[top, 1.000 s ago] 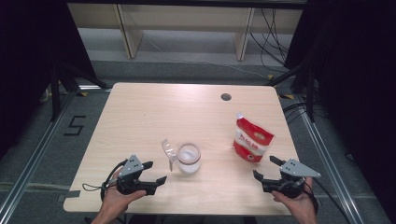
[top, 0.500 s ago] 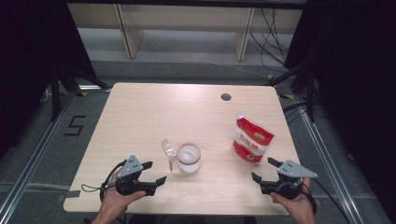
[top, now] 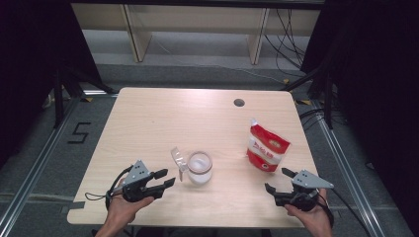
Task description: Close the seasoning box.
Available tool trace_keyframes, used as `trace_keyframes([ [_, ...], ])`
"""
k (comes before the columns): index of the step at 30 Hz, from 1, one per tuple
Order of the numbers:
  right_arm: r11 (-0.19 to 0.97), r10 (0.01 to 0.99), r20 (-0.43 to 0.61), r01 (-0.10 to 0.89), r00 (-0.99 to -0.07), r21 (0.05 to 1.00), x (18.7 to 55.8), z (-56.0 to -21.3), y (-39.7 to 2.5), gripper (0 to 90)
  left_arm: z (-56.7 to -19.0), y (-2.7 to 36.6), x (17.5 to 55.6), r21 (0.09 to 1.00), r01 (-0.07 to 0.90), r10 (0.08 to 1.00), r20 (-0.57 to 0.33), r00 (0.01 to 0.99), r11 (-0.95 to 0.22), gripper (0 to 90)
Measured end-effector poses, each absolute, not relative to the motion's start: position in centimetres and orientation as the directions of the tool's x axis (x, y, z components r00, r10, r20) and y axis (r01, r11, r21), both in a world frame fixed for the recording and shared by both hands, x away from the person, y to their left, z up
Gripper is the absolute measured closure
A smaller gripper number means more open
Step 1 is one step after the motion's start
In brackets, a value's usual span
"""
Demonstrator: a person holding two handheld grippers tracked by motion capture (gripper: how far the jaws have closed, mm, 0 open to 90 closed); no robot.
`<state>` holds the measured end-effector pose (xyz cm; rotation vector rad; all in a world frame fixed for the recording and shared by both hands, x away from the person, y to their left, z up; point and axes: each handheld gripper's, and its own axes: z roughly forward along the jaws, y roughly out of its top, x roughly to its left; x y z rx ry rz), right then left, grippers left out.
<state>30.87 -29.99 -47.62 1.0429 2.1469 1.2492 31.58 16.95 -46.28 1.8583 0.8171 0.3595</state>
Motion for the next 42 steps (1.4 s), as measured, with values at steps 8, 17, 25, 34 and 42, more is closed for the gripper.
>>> trace_keyframes([
  [8, 0.328, 0.77, -0.038, 0.344, -0.637, 0.88, 31.2, -47.7, -30.0, 18.0, -45.6, 16.5, 32.0, 0.916, 0.333, 0.671, -0.102, 0.734, -0.225, 89.5],
  [17, 0.328, 0.772, -0.037, 0.348, -0.634, 0.878, 31.2, -47.7, -30.0, 18.4, -45.2, 15.9, 32.6, 0.918, 0.332, 0.672, -0.106, 0.733, -0.218, 89.6],
  [25, 0.337, 0.769, -0.042, 0.35, -0.637, 0.874, 31.2, -47.7, -30.0, 18.5, -44.9, 15.6, 32.8, 0.925, 0.314, 0.66, -0.1, 0.745, -0.214, 89.6],
  [34, 0.333, 0.769, -0.036, 0.353, -0.638, 0.874, 31.2, -47.8, -29.9, 18.7, -44.7, 15.1, 33.2, 0.922, 0.311, 0.656, -0.09, 0.749, -0.23, 89.5],
  [42, 0.329, 0.771, -0.02, 0.371, -0.636, 0.869, 31.1, -47.8, -29.8, 18.7, -44.7, 14.7, 33.3, 0.922, 0.306, 0.65, -0.084, 0.755, -0.237, 89.5],
])
